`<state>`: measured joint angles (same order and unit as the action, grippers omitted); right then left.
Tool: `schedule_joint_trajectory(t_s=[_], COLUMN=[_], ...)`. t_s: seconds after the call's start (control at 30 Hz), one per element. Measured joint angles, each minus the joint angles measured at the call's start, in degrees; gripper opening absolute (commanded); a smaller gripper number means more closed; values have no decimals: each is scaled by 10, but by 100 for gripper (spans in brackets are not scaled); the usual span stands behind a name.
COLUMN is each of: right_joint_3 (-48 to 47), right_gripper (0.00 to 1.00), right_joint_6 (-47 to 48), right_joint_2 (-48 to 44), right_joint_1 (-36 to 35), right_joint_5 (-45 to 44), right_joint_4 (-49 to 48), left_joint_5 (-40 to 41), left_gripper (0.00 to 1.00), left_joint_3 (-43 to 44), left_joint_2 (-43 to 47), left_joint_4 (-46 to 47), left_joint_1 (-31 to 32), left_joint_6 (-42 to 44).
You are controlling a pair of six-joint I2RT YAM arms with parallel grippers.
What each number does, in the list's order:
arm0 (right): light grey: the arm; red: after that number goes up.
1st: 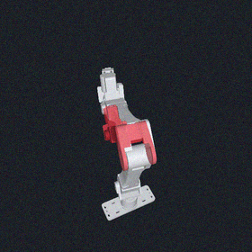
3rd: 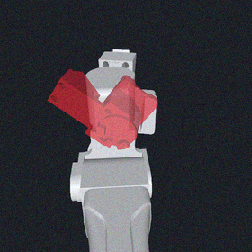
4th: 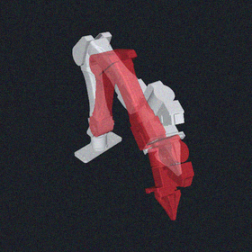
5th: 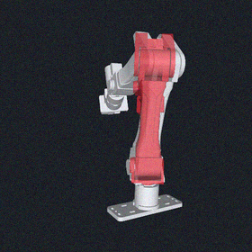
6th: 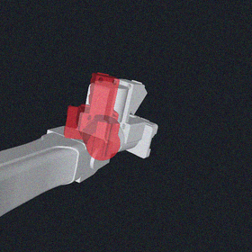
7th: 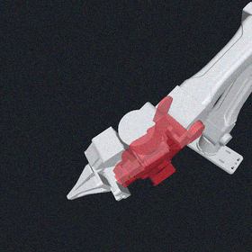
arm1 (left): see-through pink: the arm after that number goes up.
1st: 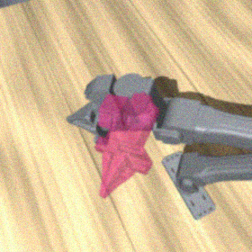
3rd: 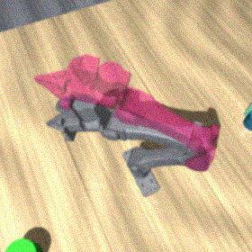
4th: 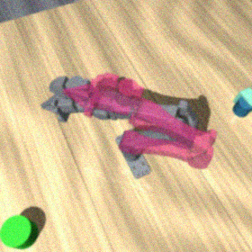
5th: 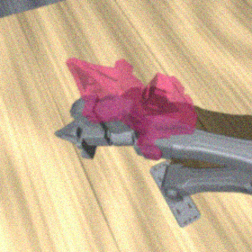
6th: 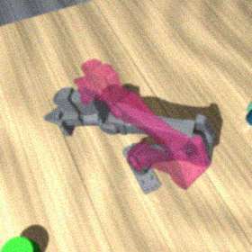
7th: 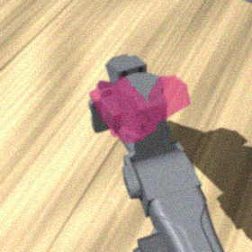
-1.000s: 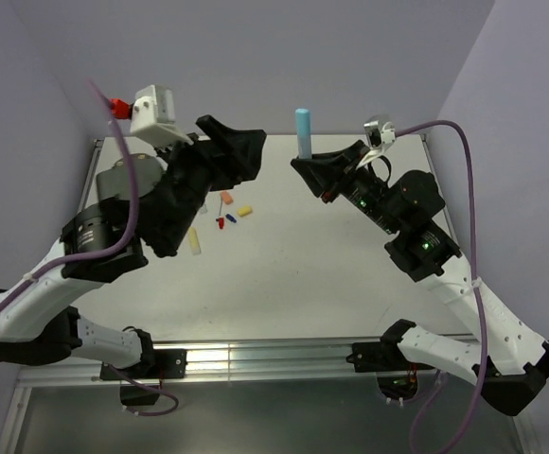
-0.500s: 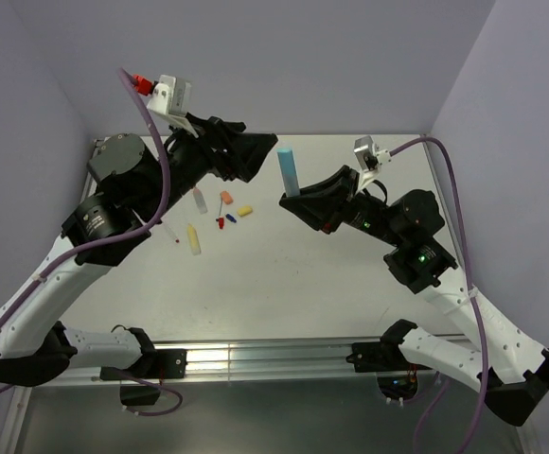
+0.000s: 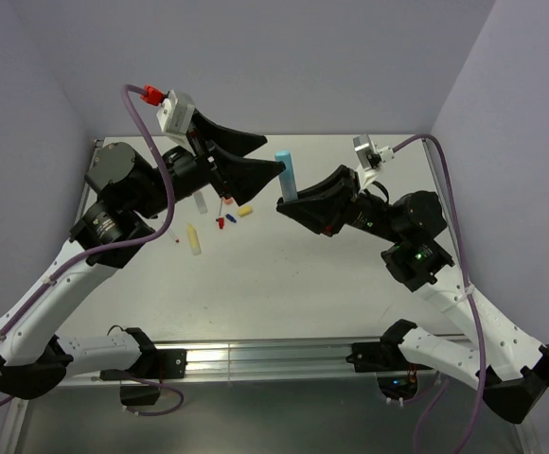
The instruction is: Insert the pens into the pen caps
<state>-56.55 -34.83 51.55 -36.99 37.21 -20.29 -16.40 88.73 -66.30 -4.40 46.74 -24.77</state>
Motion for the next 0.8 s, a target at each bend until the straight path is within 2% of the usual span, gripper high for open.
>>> schedule_joint_trajectory(t_s=[0.5, 0.73, 0.8], right_joint_3=[0, 0, 0], right_gripper=[0, 0, 0], right_joint_6=[-30, -30, -30], right_joint_2=[26, 26, 26], right_joint_1=[0, 0, 0], right_joint_5=[21, 23, 23], right_joint_4=[-29, -29, -29], left_joint_5=[-67, -84, -93], left_gripper=[81, 72, 66], left_joint_3=[-13, -13, -13], left_joint_2=[-27, -45, -45], left_joint_4=[44, 50, 58], left_joint_1=[-21, -25, -27], left_joint_6=[-21, -34, -37])
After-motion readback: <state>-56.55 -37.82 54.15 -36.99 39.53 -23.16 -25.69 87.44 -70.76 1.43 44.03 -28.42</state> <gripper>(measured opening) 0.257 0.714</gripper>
